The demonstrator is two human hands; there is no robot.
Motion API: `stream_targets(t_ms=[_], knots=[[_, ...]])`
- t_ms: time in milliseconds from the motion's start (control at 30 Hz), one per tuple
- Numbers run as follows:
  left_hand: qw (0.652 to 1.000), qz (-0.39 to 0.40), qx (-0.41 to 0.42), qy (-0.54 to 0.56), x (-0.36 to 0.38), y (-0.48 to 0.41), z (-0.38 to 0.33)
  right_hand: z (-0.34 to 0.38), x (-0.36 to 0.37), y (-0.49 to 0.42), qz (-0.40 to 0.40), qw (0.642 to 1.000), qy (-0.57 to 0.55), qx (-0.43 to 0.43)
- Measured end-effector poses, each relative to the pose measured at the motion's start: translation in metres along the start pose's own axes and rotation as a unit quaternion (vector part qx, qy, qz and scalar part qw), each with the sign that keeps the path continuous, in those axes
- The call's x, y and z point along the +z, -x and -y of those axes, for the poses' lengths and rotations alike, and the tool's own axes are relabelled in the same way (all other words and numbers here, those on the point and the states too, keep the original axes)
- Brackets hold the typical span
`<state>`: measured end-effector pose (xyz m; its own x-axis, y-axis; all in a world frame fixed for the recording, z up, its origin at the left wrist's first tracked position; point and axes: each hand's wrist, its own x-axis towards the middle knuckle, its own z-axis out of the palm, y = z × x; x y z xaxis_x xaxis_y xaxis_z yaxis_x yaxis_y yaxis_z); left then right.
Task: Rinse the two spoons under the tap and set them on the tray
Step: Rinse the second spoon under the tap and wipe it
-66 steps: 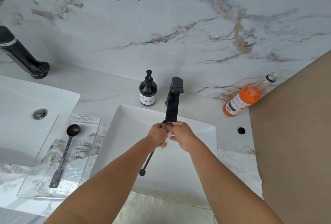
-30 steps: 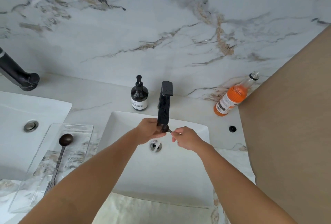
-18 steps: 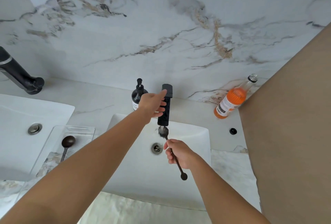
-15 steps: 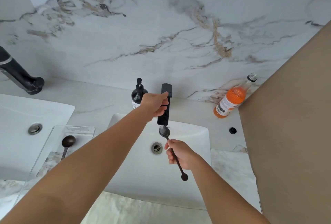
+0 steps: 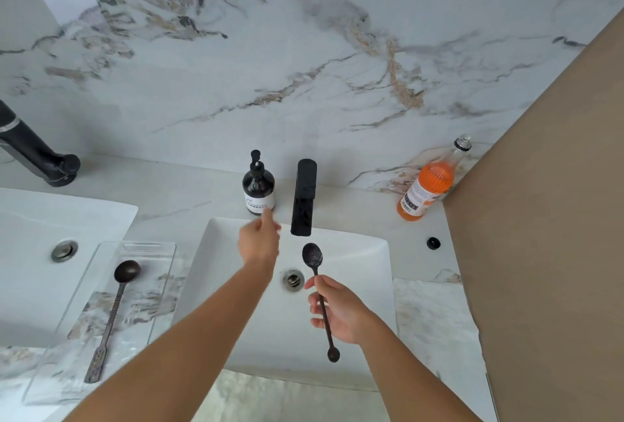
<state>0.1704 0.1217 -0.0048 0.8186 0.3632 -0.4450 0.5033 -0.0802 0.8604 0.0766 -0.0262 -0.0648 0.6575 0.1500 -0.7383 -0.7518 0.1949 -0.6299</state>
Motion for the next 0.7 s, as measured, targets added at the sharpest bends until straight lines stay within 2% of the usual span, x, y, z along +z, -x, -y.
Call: stream_targets(t_ms=[33, 67, 133, 200, 300, 433, 700], knots=[[0.999, 0.024, -0.001, -0.023, -0.004, 0.008, 0.019, -0.005, 0.001, 0.001, 0.007, 1.000, -0.008, -0.009], [0.996, 0.084, -0.007, -0.041, -0.006, 0.015, 0.036, -0.008, 0.001, 0.003, 0.015, 1.000, -0.006, -0.017], [0.968, 0.244, -0.018, -0.056, -0.004, 0.029, 0.055, -0.012, 0.000, 0.006, 0.038, 0.998, 0.023, -0.036], [0.946, 0.321, 0.011, -0.050, 0.001, 0.034, 0.056, -0.009, 0.000, 0.010, 0.054, 0.995, 0.064, -0.049], [0.943, 0.320, 0.087, -0.013, 0.005, 0.036, 0.043, 0.004, 0.000, 0.015, 0.020, 0.981, 0.154, -0.115], [0.926, 0.328, 0.187, 0.021, -0.004, 0.039, 0.022, 0.029, -0.001, 0.015, -0.061, 0.927, 0.258, -0.265], [0.921, 0.306, 0.240, 0.036, -0.015, 0.052, 0.005, 0.044, -0.001, 0.019, -0.085, 0.873, 0.308, -0.368]])
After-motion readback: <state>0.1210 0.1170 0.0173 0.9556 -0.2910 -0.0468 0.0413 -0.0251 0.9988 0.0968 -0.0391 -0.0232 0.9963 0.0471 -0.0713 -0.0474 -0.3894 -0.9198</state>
